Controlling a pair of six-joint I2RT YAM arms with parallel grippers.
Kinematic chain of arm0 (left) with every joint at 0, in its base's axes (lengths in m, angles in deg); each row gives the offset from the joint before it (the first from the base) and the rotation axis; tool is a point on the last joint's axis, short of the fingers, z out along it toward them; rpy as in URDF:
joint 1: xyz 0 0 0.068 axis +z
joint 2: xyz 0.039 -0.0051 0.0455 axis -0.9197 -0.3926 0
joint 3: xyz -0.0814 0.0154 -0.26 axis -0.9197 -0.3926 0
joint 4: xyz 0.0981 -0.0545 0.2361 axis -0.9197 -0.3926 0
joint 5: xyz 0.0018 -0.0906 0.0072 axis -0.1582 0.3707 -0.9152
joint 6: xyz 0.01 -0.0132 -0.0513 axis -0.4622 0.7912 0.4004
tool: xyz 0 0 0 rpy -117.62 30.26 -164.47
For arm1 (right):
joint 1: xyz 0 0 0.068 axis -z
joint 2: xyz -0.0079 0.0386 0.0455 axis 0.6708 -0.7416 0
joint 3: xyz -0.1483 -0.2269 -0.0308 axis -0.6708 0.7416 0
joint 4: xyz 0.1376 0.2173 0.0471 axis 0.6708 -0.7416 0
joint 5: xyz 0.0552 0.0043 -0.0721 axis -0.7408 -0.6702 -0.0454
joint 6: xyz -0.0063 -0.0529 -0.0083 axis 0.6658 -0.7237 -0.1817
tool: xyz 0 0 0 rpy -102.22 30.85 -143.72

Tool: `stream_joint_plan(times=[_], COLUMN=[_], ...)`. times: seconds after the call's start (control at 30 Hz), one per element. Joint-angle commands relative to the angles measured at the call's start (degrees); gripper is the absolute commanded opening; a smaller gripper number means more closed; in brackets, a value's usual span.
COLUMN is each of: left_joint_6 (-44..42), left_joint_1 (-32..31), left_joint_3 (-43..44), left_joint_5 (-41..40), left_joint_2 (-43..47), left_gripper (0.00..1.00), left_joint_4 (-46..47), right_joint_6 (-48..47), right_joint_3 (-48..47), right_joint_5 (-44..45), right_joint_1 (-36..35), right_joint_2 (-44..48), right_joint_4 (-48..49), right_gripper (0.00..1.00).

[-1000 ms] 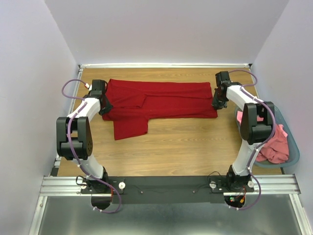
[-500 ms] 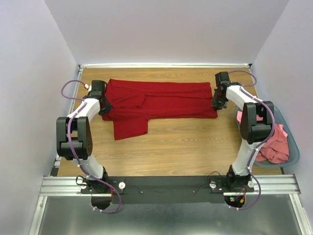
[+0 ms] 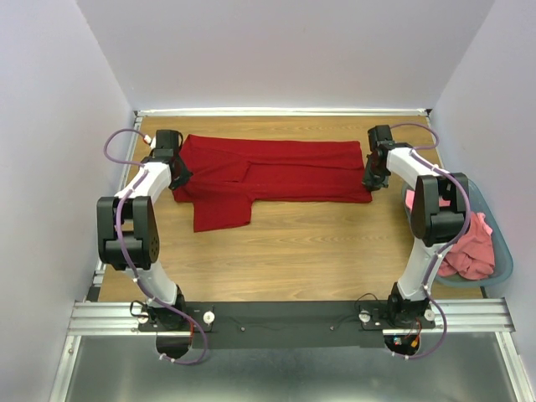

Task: Fold and stack the t-shirts
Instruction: Fold the tshirt

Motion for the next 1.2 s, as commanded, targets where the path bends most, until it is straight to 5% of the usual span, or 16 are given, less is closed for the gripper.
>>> stream_joint_plan(times=[0.0, 1.17], left_joint_6=[-1.0, 0.31], left_joint_1=[0.68, 0.77], left_joint_3=[2.34, 0.5], left_joint_5=[-1.92, -4.03], left_joint_2=[-1.25, -4.59], left_gripper=[0.0, 0.0], left_joint_4=[-0.11, 1.65], right_joint_6=[-0.55, 0.41], right_joint_3=[1.35, -4.44], right_joint_5=[3.1, 1.17], right_joint_1=[0.05, 0.05], right_joint_2=[0.0, -1.67], right_joint_4=[0.21, 0.47], right_gripper=[0.01, 0.02])
